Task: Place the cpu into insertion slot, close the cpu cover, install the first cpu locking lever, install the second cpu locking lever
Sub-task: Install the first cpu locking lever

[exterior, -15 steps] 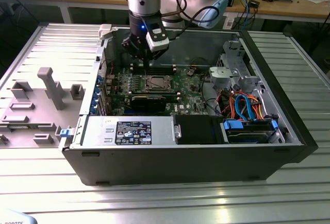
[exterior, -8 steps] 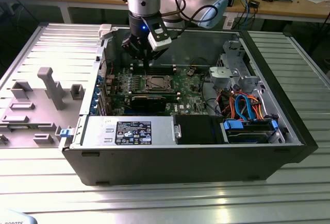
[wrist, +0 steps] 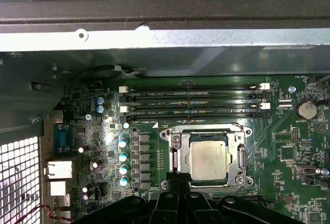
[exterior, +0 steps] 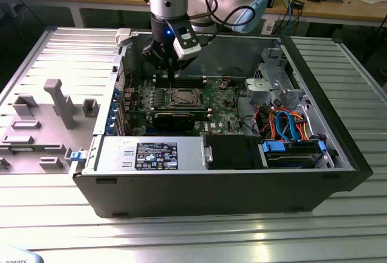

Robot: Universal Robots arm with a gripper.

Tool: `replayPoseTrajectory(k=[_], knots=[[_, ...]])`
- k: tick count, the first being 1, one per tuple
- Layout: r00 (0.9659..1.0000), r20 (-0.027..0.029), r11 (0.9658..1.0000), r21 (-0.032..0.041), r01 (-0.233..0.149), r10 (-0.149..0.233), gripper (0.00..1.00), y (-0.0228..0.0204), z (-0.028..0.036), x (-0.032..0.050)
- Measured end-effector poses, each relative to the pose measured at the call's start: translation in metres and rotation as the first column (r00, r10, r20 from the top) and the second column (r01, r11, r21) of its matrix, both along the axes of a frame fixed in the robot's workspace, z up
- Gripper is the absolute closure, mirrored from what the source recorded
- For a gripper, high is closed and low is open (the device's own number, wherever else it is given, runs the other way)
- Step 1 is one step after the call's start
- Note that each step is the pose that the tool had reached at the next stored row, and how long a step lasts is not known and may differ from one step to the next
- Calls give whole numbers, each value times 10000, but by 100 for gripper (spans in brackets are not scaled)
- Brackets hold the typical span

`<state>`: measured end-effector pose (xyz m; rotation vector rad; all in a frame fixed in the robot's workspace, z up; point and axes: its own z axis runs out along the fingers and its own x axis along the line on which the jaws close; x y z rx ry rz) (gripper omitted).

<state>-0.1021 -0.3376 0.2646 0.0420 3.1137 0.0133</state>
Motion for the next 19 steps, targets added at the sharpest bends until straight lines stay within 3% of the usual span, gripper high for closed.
replayPoseTrajectory(k=[5, 15, 17, 19], knots=[[10000, 1, 10000, 1, 2, -2, 89, 0, 0, -14], [10000, 1, 10000, 0, 0, 0, 89, 2, -1, -132], [10000, -1, 10000, -1, 0, 0, 89, 7, 0, -171], [10000, 0, 10000, -1, 1, -1, 89, 37, -1, -188]])
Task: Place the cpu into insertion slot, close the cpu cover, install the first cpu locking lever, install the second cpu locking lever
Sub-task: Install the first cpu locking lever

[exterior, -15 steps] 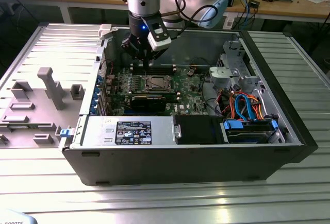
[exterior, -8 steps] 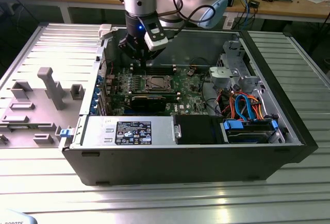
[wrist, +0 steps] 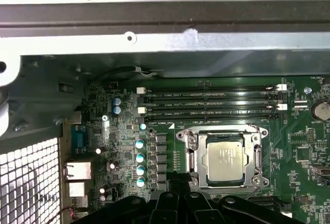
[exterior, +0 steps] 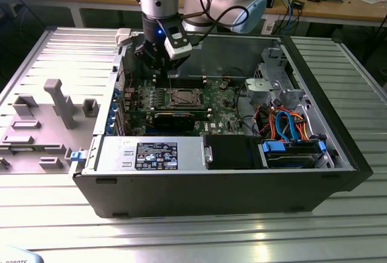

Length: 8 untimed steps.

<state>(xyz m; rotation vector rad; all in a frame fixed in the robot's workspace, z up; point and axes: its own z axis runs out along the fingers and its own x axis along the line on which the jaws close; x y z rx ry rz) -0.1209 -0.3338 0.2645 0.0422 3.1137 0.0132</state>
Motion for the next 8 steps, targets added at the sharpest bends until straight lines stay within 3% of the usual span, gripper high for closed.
replayPoseTrajectory(k=[8], knots=[[10000, 1, 10000, 1, -44, 44, 89, 153, -4, -4]])
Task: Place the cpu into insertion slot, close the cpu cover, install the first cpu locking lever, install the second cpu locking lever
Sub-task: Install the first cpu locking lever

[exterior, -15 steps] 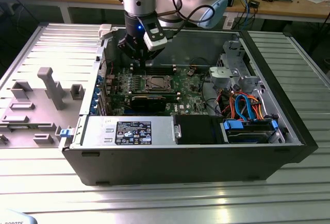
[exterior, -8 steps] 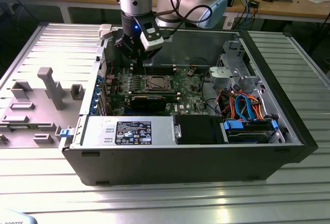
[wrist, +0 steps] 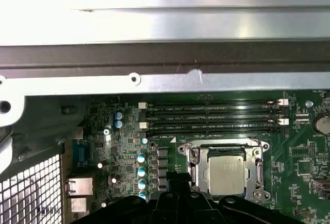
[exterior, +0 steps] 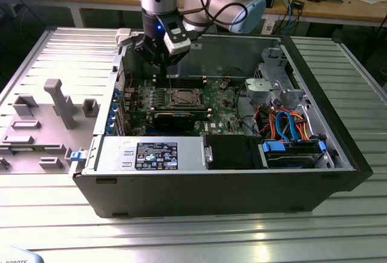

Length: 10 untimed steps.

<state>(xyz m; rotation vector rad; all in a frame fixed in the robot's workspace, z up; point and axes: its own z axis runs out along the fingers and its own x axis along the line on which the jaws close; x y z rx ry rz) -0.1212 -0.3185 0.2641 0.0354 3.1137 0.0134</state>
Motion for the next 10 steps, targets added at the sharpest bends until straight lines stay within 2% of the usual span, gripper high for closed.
replayPoseTrajectory(k=[5, 10], knots=[[9996, -1, 9996, -1, -284, 284, 89, 82, -6, 0], [9996, -2, 9996, -9, -287, 287, 89, 95, -7, 27]])
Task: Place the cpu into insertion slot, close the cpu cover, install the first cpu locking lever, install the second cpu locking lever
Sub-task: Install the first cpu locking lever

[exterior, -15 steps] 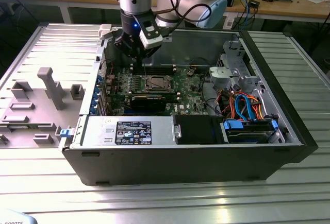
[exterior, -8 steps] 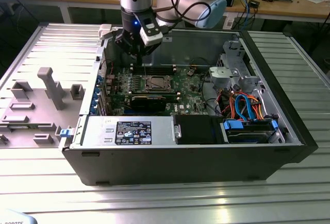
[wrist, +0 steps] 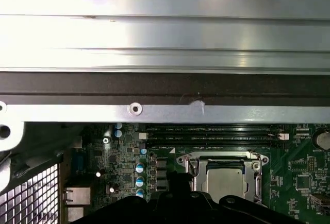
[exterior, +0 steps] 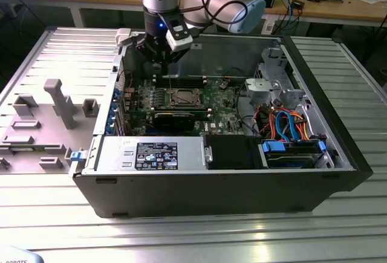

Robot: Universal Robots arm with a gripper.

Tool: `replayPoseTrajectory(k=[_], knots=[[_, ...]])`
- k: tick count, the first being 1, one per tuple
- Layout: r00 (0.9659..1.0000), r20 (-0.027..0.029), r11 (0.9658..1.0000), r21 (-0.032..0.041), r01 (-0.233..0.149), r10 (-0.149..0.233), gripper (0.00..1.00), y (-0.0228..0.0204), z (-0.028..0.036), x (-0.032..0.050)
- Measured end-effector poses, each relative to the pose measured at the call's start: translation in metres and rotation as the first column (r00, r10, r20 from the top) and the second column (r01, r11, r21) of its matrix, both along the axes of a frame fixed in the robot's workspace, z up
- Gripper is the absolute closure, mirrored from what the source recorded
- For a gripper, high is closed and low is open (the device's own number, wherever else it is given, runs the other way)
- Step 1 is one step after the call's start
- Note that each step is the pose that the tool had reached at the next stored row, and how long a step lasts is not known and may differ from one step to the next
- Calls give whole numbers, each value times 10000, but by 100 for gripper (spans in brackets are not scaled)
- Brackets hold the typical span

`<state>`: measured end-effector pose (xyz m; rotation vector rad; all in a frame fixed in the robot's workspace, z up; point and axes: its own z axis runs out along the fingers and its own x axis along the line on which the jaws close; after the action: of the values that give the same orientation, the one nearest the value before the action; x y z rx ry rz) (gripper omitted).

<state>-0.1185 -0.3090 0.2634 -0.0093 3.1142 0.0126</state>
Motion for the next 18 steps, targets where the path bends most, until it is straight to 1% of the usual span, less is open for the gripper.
replayPoseTrajectory(k=[9, 12, 17, 18], knots=[[10000, 0, 10000, -7, 0, 0, 89, 14, -2, 121], [10000, 0, 10000, -8, -1, 1, 89, 14, -3, 140], [10000, 1, 10000, -4, 0, 0, 89, 14, -4, 142], [10000, 1, 9997, 242, -1, 1, 89, 13, -48, 195]])
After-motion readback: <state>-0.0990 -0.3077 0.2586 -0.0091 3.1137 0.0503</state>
